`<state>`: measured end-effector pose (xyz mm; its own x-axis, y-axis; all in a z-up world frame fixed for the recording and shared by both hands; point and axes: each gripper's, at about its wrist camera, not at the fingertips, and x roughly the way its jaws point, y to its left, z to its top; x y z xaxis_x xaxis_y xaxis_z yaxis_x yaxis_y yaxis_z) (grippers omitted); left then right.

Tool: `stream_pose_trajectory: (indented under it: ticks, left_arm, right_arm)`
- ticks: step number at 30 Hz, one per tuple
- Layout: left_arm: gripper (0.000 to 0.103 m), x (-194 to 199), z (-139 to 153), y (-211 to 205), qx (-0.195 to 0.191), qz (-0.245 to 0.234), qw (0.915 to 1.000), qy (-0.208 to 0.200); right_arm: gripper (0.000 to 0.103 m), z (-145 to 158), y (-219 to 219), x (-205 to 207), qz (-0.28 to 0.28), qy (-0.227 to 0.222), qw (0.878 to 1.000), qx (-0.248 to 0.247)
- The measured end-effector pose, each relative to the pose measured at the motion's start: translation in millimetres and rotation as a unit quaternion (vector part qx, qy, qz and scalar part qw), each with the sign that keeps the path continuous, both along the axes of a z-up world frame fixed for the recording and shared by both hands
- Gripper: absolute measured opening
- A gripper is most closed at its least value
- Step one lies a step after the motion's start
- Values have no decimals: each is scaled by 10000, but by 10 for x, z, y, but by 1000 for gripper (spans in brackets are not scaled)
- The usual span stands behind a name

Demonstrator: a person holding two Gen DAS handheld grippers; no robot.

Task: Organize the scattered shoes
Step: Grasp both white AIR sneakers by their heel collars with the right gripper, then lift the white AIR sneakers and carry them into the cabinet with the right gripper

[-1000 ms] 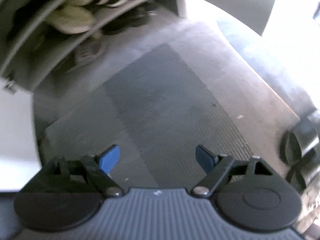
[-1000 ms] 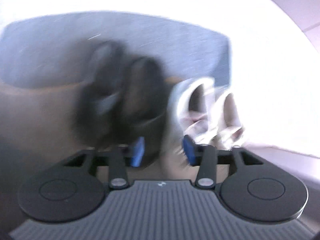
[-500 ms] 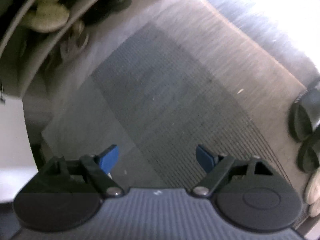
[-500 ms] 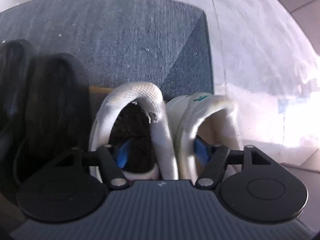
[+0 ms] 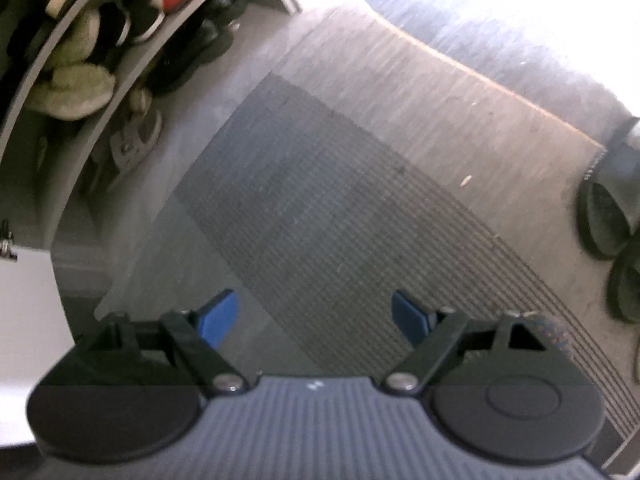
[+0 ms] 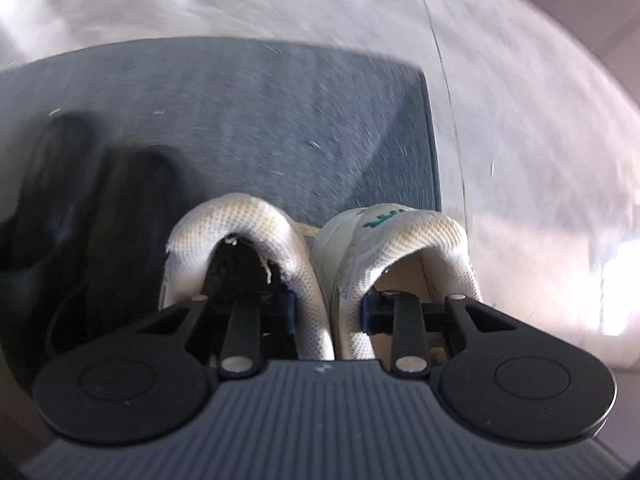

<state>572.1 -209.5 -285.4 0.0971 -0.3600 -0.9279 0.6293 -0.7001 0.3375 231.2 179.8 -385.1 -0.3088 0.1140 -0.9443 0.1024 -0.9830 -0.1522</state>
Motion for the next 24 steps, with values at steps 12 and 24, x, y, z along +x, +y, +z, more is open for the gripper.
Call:
stream_pose_trajectory:
  ticks: [12,24]
  left_arm:
    - [85,53,39,25,-54,47,9998,202]
    - [85,388,256,-430,-476,529,9963,488]
  right_arm:
    - [31,1124,-673,700,1879,956,9775,-58]
    - [30,1956,-1835,1086,3809,961,9148,-939]
